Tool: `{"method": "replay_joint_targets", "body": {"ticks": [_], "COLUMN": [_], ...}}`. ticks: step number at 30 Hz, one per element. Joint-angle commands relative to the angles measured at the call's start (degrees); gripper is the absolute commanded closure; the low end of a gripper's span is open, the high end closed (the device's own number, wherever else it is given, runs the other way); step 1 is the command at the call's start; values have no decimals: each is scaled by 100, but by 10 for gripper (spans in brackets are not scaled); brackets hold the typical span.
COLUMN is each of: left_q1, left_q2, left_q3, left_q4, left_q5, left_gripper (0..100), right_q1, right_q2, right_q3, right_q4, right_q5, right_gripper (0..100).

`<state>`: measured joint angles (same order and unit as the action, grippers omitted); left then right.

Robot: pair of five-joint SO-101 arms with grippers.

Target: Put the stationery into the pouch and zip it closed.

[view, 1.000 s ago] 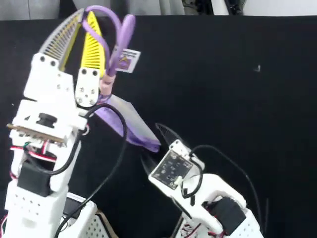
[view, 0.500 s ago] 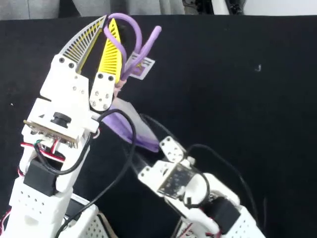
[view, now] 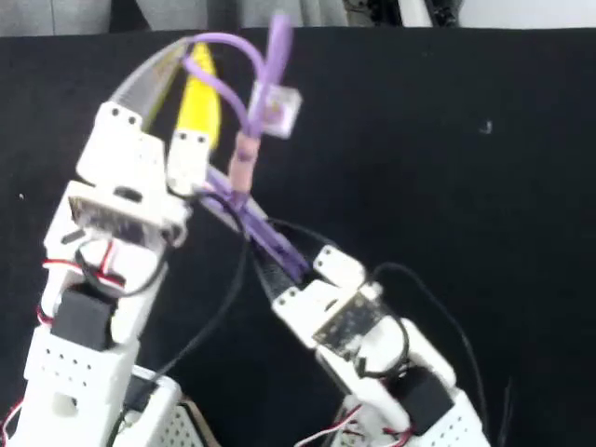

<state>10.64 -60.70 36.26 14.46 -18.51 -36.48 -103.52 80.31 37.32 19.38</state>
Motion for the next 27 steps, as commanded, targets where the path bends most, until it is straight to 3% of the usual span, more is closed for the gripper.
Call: {"method": "replay_joint_targets", "body": {"ticks": [1, 9, 15, 17, 23, 27], "left_q1": [-936, -2888, -3363, -3371, -3424, -3547], "left_q2": [-44, -26, 9, 9, 18, 18], "left_q3": [242, 488, 673, 1059, 2677, 2958], "left_q4": [-35, -44, -246, -862, -3684, -4158], "left_q5": [-18, -9, -9, -44, -44, -44], "left_gripper": [971, 971, 970, 970, 970, 970], "right_q1": [255, 932, 914, 914, 923, 923], "right_q2": [-822, -488, -180, -119, -66, 22], "right_q3": [-259, -233, -233, -233, -233, -233], "right_q4": [229, 44, 0, 0, 0, 0], "right_q5": [-176, -220, -229, -229, -343, -343], "right_gripper": [987, 987, 987, 987, 987, 987]}}
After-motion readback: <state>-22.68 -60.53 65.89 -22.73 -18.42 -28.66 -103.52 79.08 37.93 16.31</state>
